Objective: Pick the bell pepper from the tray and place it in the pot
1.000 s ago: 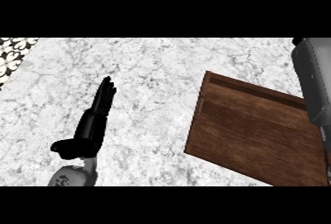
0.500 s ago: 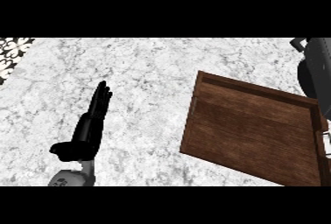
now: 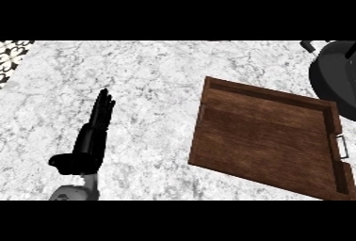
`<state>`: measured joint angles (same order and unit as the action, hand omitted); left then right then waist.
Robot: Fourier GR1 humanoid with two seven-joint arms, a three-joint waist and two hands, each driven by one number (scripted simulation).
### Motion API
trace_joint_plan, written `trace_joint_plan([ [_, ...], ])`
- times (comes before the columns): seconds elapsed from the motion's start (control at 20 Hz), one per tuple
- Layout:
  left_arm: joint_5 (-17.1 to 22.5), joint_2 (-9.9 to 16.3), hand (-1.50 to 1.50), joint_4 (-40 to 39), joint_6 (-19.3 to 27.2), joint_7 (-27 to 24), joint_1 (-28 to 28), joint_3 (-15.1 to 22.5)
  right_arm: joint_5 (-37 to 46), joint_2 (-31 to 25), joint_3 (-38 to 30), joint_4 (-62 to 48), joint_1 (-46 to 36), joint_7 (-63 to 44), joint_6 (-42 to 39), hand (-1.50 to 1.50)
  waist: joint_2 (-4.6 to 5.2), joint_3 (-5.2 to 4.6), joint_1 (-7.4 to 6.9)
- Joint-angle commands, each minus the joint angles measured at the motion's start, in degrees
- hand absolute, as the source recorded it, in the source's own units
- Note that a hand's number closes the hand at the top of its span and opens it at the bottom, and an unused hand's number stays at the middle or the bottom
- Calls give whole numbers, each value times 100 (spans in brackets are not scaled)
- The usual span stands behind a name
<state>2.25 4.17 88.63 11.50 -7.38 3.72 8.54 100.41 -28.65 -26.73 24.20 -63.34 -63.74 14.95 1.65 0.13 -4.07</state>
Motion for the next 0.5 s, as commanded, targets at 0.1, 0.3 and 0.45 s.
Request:
trace_joint_plan([
  [0.1,198,236,0,-52,-183,25,109,-326,-417,-88,-579,-282,307,-290,893,150,-28,3,103],
  [0.3,101,55,0,-42,-90,-100,-178,-151,-742,-116,-926,-587,679,96,1148,150,-37,4,109],
  [0.45,71,32,0,115,-7,150,143,-162,-907,-281,-1183,-761,940,194,1221,150,-23,13,122],
])
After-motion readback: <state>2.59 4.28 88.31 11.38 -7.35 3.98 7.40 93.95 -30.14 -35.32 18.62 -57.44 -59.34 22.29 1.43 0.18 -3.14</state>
